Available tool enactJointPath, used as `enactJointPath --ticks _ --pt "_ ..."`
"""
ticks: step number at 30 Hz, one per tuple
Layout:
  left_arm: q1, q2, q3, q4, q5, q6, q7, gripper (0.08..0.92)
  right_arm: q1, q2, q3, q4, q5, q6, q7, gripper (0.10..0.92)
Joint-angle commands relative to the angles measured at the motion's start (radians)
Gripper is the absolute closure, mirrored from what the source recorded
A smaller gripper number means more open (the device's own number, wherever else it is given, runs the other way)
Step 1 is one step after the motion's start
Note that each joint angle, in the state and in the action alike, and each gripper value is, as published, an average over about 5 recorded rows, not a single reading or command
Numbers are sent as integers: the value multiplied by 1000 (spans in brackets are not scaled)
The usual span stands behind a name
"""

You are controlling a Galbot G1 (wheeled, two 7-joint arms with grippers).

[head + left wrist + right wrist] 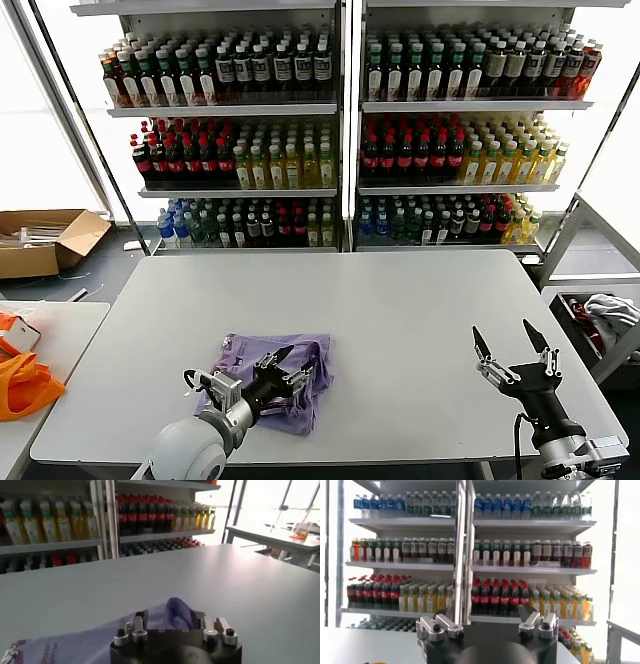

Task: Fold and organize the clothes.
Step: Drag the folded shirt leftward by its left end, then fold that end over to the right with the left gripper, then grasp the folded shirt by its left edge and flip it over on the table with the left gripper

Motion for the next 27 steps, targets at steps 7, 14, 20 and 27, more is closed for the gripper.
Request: enactJointPath --ticks 7,14,20,27 --pt "79 47 -344 -8 -35 -5 15 196 13 -8 -30 1 11 17 -10 203" --pt "187 62 -426 59 77 3 27 177 14 1 -79 -3 6 49 -15 203" --pt "221 43 -376 75 90 17 13 177 2 3 -83 -6 11 68 -15 203" --pt "217 23 -325 60 57 25 9 179 -9 -1 -62 13 22 67 -13 203"
